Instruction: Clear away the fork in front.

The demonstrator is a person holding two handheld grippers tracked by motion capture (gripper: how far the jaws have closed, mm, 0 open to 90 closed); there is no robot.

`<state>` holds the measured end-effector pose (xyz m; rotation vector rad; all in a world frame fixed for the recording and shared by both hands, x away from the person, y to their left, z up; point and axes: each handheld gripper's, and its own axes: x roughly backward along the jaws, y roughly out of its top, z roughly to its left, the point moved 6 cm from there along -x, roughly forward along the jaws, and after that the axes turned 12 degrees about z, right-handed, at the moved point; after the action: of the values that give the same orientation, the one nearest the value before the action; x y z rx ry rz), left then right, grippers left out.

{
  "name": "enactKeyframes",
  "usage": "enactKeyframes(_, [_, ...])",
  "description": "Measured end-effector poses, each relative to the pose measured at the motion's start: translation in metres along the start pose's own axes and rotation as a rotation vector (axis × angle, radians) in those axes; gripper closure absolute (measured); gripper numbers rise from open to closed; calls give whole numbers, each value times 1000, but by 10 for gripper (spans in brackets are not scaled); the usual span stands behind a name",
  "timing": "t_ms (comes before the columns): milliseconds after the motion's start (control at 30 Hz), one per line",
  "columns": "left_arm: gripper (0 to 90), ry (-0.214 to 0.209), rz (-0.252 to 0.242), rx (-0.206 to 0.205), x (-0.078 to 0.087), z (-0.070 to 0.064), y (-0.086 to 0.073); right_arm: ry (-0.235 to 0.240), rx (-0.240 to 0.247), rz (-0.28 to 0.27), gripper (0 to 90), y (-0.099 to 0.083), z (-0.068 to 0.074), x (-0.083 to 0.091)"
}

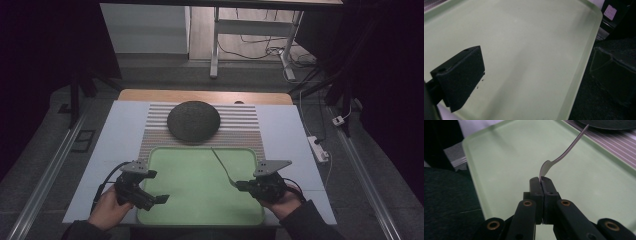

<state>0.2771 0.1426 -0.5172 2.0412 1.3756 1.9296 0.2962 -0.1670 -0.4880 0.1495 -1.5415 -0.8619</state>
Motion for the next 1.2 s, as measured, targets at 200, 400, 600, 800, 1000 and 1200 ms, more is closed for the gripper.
enactKeyframes(200, [0,6,17,-40,-9,1,12,32,31,2,894,1,14,-3])
enactKeyframes(400, [0,14,34,-71,-15,2,23,83,57,0,894,3,25,-7])
enactKeyframes(600, [0,20,47,-116,-20,2,33,134,86,-2,894,7,37,-12])
enactKeyframes(800, [0,70,95,-201,-28,0,41,177,137,9,894,11,49,-18])
enactKeyframes(1000, [0,46,140,-296,-36,-4,51,220,172,27,894,14,58,-22])
enactKeyframes(1200, [19,-5,200,-395,-47,-9,56,255,203,31,894,16,62,-22])
